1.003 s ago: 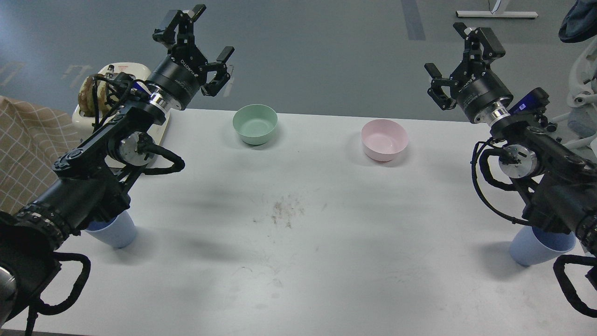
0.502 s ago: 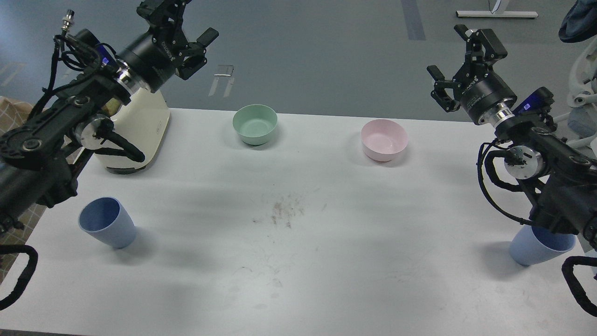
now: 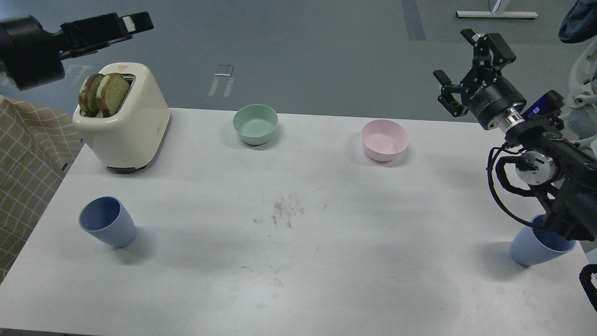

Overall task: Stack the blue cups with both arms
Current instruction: 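Lower the left gripper beside the blue cup near the toaster and grasp it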

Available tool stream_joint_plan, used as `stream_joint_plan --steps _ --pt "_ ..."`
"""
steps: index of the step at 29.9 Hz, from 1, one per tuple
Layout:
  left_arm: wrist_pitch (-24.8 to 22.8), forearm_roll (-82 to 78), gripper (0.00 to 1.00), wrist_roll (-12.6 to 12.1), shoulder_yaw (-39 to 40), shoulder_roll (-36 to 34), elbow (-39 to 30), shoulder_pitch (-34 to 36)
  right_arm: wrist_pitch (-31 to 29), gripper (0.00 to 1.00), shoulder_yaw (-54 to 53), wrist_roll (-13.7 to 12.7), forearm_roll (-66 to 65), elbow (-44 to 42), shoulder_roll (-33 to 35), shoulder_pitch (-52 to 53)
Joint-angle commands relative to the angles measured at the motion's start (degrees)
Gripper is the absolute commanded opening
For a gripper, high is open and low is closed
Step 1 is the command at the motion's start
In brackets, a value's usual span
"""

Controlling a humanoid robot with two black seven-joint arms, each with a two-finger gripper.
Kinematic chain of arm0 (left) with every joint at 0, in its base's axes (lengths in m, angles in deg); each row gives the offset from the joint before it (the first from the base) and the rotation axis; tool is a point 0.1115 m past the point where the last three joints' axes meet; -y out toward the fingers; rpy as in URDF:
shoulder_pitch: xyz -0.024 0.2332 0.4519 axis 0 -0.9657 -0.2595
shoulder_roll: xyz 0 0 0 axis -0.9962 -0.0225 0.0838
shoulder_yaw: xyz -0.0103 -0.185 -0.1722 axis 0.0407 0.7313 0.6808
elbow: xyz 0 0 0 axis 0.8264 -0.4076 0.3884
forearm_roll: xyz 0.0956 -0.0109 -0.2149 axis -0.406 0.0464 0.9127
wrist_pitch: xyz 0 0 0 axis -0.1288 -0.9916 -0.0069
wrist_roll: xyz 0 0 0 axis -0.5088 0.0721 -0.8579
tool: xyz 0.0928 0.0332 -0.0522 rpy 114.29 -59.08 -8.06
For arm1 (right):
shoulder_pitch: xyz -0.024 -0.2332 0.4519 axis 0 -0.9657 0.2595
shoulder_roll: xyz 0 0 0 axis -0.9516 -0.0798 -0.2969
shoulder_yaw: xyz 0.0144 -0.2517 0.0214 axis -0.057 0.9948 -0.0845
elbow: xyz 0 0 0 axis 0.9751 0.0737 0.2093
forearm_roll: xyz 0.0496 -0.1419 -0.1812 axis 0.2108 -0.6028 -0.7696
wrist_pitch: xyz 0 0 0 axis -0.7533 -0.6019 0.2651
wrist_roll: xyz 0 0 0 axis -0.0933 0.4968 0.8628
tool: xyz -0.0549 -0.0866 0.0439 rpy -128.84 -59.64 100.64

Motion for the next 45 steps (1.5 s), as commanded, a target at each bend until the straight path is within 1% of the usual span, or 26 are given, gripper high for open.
stream_joint_plan --steps 1,5,6,9,14,21,26,28,30,32,35,40,45 --pt "0.35 -4.28 0.98 1.67 -3.56 -5.82 -2.05 -0.72 0.0 1.0 0.05 0.0 -0.05 1.15 0.3 -0.17" --pt "0.53 -6.75 0.98 1.67 -7.69 -9.78 -5.3 -0.8 0.0 1.0 -0.03 0.0 -0.13 2.3 0.65 -0.79" --pt "0.53 -6.75 0.98 1.67 -7.7 -9.79 -5.31 -0.81 0.0 1.0 -0.03 0.0 -0.13 2.3 0.65 -0.79" --pt "0.53 -6.84 0.98 1.67 -11.03 -11.54 -5.75 -0.81 0.0 1.0 0.05 0.0 -0.13 2.74 0.74 -0.96" --pt "0.53 -7.63 0.98 1.67 -14.9 -12.51 -5.49 -0.81 0.0 1.0 -0.03 0.0 -0.13 3.88 1.61 -0.96" --pt "0.61 -9.3 0.98 1.67 -22.72 -12.51 -3.2 -0.81 0.0 1.0 -0.03 0.0 -0.13 4.94 1.97 -1.66" --pt "0.61 -9.12 0.98 1.67 -24.75 -12.16 -0.04 -0.89 0.0 1.0 0.06 0.0 -0.13 5.64 1.97 -2.11" --pt "1.49 -9.04 0.98 1.67 -26.24 -12.16 1.28 -0.98 0.0 1.0 -0.03 0.0 -0.13 5.73 1.97 -2.11" --pt "4.03 -9.12 0.98 1.67 -29.57 -11.99 3.12 -0.98 0.0 1.0 -0.03 0.0 -0.13 5.9 2.06 -2.19" --pt "5.44 -9.3 0.98 1.67 -32.12 -11.99 3.48 -0.98 0.0 1.0 -0.03 0.0 -0.13 6.17 2.23 -2.19" --pt "5.98 -9.3 0.98 1.67 -33.8 -12.07 3.48 -0.98 0.0 1.0 -0.03 0.0 -0.13 6.34 2.49 -2.37" --pt "6.24 -9.3 0.98 1.67 -34.95 -11.9 5.41 -1.07 0.0 1.0 -0.03 0.0 -0.13 6.87 2.67 -3.07" --pt "6.33 -9.3 0.98 1.67 -35.56 -9.7 6.73 -1.77 0.0 1.0 -0.03 0.0 -0.13 7.22 2.93 -3.34"
